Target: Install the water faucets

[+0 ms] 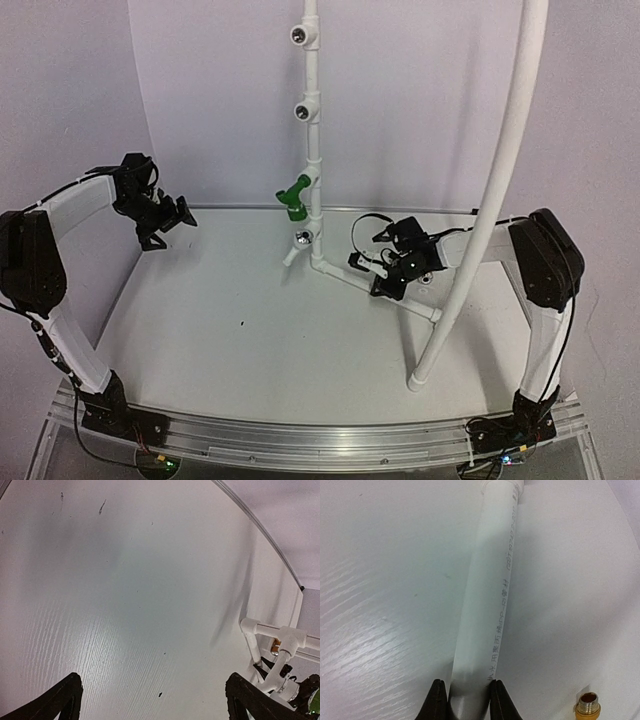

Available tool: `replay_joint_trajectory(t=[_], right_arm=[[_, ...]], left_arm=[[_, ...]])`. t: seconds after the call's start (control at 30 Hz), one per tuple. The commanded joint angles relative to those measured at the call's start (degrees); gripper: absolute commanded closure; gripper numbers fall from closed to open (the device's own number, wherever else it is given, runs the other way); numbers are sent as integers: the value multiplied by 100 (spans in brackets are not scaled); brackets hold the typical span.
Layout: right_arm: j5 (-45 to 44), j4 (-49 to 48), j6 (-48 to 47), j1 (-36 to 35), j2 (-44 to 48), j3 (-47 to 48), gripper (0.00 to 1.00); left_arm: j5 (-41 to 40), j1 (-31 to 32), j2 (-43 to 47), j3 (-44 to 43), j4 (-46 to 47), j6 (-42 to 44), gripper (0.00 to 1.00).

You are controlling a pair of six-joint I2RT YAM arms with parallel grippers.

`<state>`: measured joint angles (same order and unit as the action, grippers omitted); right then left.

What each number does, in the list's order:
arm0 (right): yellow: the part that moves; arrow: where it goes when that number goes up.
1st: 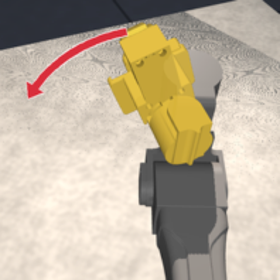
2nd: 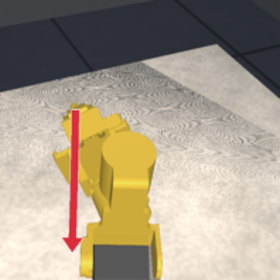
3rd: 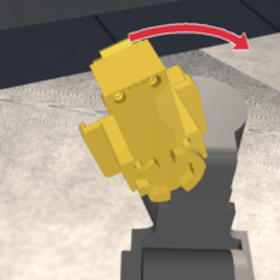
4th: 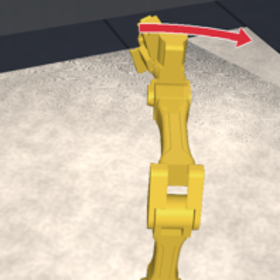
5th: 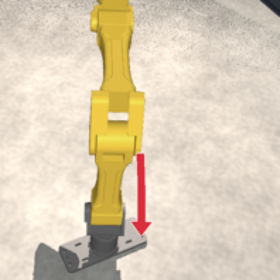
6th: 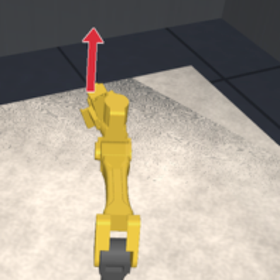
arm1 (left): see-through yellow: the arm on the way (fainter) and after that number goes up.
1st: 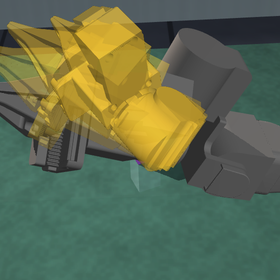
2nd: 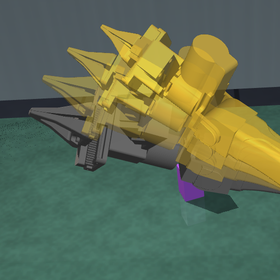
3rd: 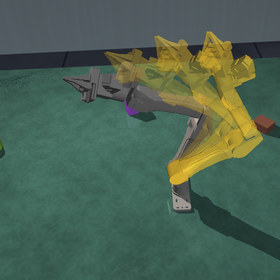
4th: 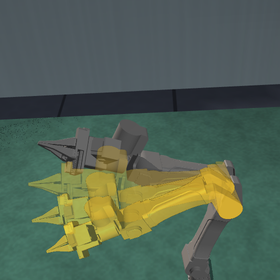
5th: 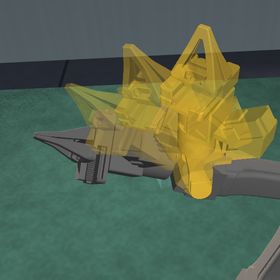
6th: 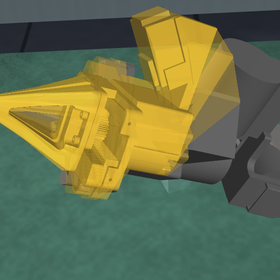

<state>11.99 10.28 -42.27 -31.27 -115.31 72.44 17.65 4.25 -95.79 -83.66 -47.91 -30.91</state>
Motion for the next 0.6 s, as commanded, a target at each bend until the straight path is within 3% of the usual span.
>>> replay_joint_trajectory(t=[0.0,0.27,0.57], right_arm=[[763,1077,-1037,-221,246,-450,100],[849,1122,-690,-287,566,-767,100],[500,658,965,-365,233,-230,100]], left_arm=[[95,31,54,-263,141,107,0],[178,29,90,-279,229,86,0],[253,31,-21,-366,297,79,0]])
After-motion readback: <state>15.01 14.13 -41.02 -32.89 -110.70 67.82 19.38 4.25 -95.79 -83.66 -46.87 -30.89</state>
